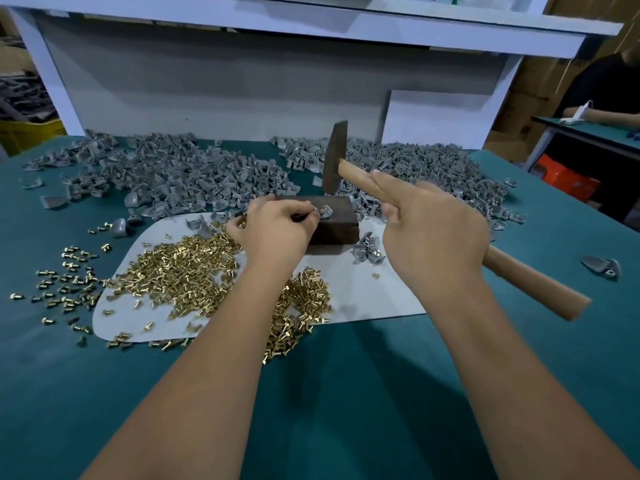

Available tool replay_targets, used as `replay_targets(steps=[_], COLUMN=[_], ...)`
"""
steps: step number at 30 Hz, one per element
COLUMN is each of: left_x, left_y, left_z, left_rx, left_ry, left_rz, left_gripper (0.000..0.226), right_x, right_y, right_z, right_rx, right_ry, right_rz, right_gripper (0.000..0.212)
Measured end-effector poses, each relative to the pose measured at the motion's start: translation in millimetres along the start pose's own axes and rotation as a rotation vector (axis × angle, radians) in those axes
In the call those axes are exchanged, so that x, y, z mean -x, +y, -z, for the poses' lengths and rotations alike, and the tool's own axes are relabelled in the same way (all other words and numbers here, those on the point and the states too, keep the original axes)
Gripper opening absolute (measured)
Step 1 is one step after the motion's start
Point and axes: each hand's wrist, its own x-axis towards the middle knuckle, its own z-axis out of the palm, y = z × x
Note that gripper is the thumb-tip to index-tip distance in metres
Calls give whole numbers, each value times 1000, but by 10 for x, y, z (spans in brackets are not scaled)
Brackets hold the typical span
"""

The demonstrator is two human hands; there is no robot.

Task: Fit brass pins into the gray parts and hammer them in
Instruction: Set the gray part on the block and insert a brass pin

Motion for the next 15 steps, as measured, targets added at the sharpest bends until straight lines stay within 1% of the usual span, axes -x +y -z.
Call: replay_targets(steps=[3, 7, 8, 11, 12, 15], left_x=[-7, 4, -3, -32, -32, -20], left_y=[2, -28, -30, -36, -41, -55], left_z=[-8, -11, -16, -47, -54, -43], left_rx=[-25, -34, -41, -64, -56, -11], left_ry=[-6, 5, 4, 3, 8, 22], left_rz=[26, -21, -11, 17, 10, -17], left_gripper=[9, 15, 16, 14, 12, 13], right_x=[17, 35, 14, -26, -24, 20], right_y=[-26, -28, -34, -57, -58, -53], right_z=[-1, -11, 2, 27, 32, 10], right_rx=[25, 24, 23, 33, 45, 63], right_ry=[10, -115, -99, 15, 18, -130], right_rz=[12, 51, 43, -19, -20, 53], right_gripper=[46, 53, 54, 55, 56, 59])
